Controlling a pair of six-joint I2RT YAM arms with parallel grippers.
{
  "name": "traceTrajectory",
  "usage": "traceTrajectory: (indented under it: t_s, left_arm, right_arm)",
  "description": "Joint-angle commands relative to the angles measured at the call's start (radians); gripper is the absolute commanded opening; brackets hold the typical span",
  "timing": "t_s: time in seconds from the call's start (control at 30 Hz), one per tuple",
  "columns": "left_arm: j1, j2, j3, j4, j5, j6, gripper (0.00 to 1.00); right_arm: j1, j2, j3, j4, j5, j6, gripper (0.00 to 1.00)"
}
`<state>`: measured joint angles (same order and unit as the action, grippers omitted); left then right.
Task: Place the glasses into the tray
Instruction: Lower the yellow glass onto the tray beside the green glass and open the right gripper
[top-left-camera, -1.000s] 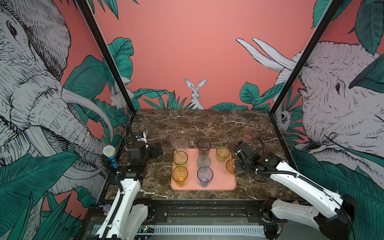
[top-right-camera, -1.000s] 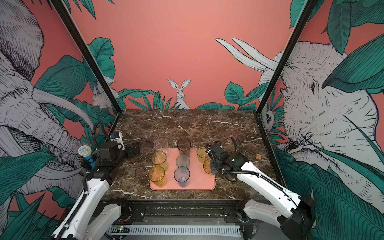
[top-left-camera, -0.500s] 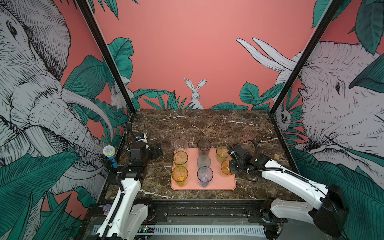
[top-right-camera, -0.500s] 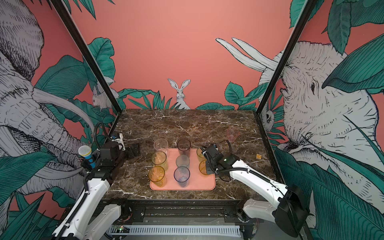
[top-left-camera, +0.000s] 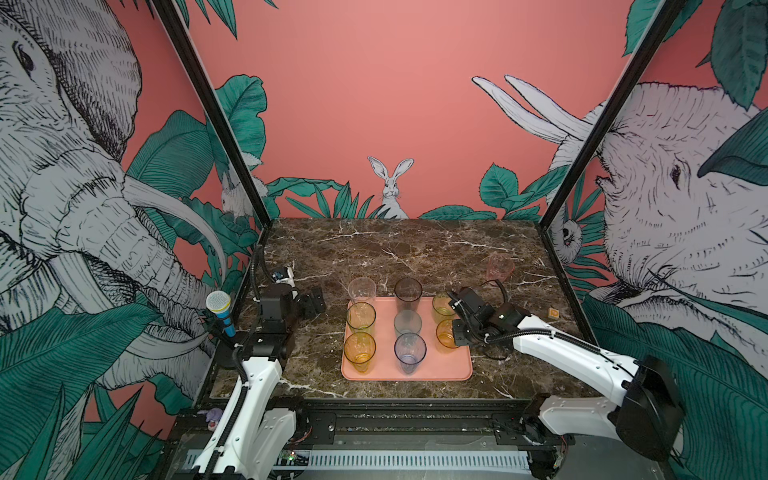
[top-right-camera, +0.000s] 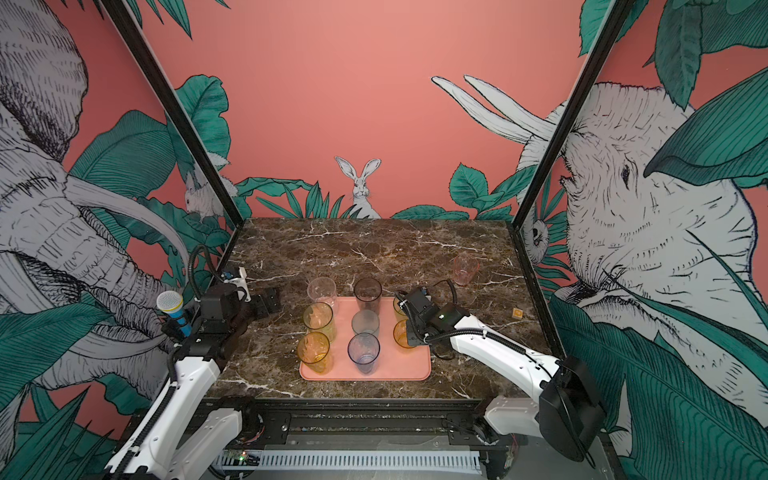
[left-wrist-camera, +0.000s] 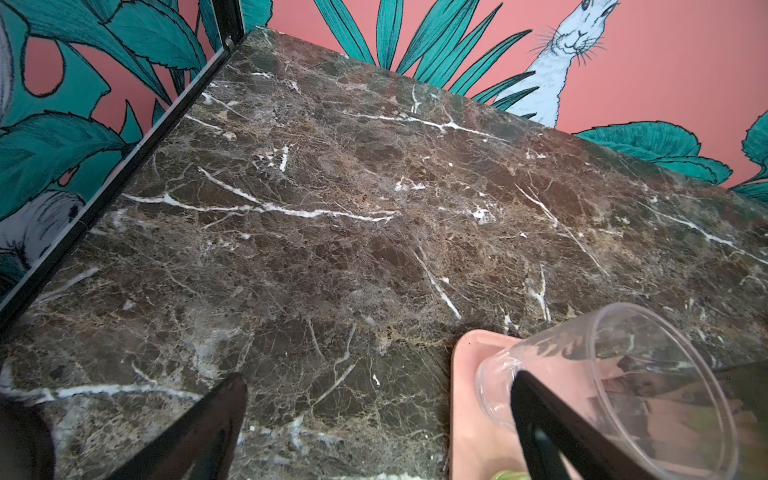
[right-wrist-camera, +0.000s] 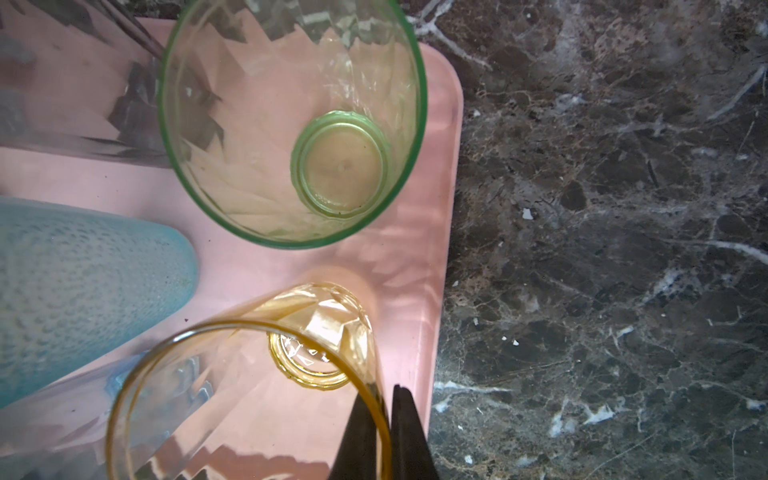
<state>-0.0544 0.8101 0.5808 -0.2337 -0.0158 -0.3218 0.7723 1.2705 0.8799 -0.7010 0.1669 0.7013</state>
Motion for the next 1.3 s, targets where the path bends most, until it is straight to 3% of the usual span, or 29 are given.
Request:
traceTrajectory:
  t_s: [0.0,1.1,1.27]
  left_arm:
    - [-0.001,-0.021,-0.017,0.000,0.004,-0.003,1.00]
    - [0.000,-0.032,-0.014,-0.019,0.004,-0.002,1.00]
    - [-0.002,-0.035,-0.013,-0.019,0.006,-0.001,1.00]
  right_arm:
    - [0.008,0.015,-0.007,0.018,0.019,0.029,0.00]
    - [-0.046,0.100,0.047,0.001,0.003,-0.020,0.00]
    - [-0.049,0.099,0.060,-0.016,0.002,-0.022,0.10]
